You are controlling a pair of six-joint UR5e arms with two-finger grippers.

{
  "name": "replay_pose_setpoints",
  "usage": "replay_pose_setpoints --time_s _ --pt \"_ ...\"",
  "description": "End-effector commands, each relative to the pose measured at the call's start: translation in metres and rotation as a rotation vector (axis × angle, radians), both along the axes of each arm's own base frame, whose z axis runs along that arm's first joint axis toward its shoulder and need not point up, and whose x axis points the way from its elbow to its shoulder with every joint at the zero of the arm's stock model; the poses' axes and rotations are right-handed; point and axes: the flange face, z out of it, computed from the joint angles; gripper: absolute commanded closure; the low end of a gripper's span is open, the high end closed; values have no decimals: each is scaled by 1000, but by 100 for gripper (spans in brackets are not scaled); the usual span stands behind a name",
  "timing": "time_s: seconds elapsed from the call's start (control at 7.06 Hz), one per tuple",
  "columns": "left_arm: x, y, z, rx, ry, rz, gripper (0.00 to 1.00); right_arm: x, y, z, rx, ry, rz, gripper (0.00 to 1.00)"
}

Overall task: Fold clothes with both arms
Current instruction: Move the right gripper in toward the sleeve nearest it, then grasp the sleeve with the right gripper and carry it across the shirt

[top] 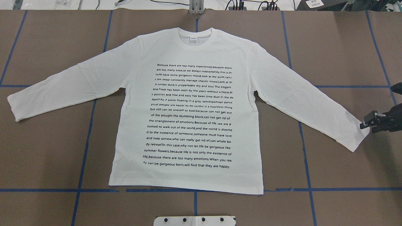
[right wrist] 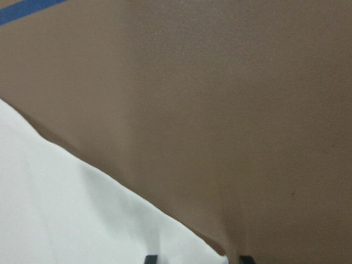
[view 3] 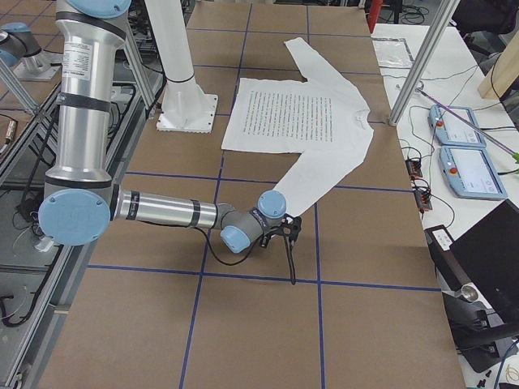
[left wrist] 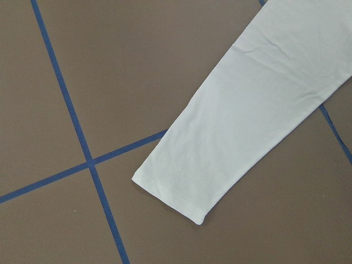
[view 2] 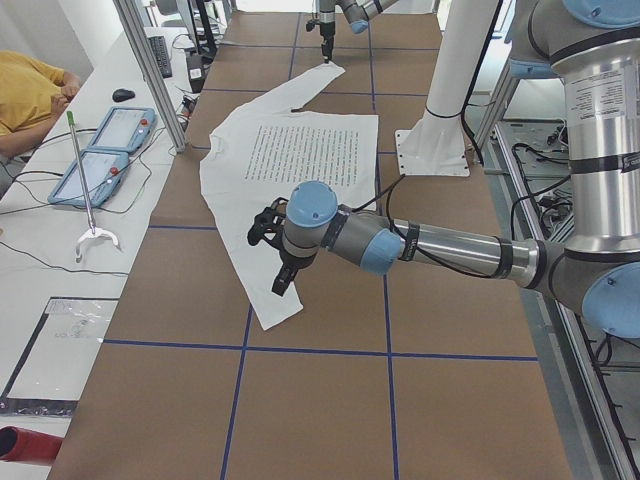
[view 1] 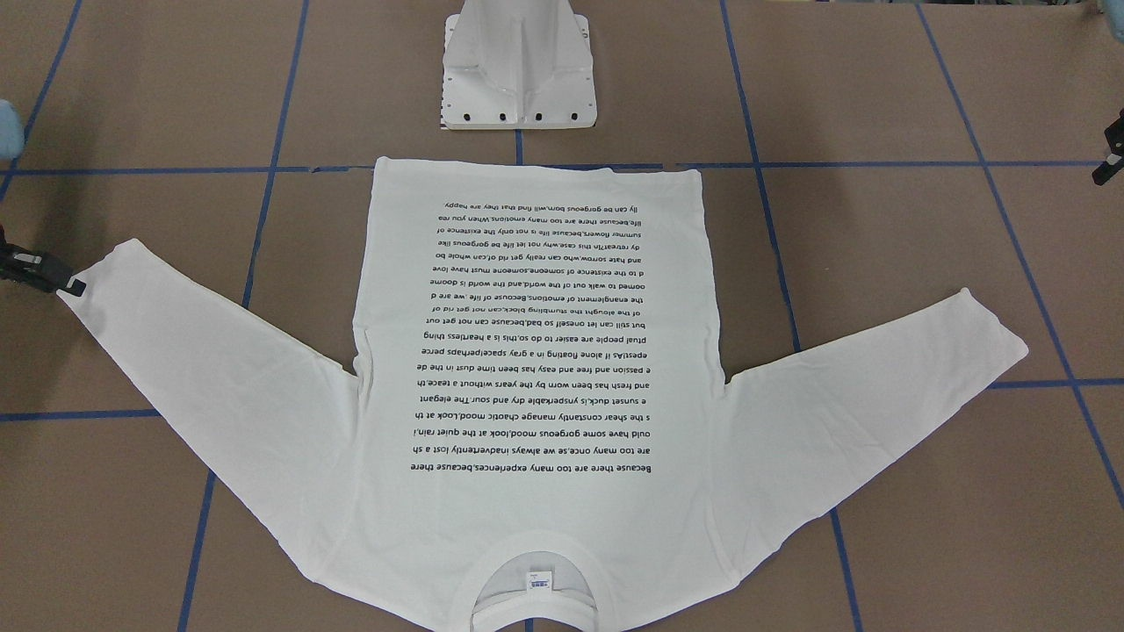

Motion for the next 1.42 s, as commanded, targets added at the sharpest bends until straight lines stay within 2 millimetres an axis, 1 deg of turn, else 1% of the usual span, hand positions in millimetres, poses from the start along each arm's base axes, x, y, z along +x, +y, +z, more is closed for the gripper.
replay_pose_setpoints --time_s 0.0,0.14,0.28,0.43,0.57,0.71,0.85,0.99,1.13,1.28 --pt "0 0 0 1 0 -1 0 -1 0 1 -4 3 -1 83" --pt "0 0 0 1 0 -1 0 -2 2 6 -10 7 -5 91" --pt "0 0 0 1 0 -1 0 -2 1 3 -6 4 -6 100" --pt "0 0 0 1 0 -1 0 -3 -1 -3 4 -3 -5 100" --pt "-1 1 -6 10 1 -1 0 -2 -2 -9 13 -13 -5 100" --pt "-1 2 -10 15 2 -3 0 -2 -2 -43 51 -48 -3 100" --pt "-1 2 -13 17 3 -5 0 -6 -6 -91 20 -96 57 100" --pt "-1 2 -16 23 4 -6 0 -22 -24 -146 -33 -169 112 100" --pt "-1 3 -18 27 3 -8 0 -52 -49 -200 -89 -234 145 100" --pt "-1 3 -18 26 3 -7 0 -102 -75 -264 -158 -282 164 100"
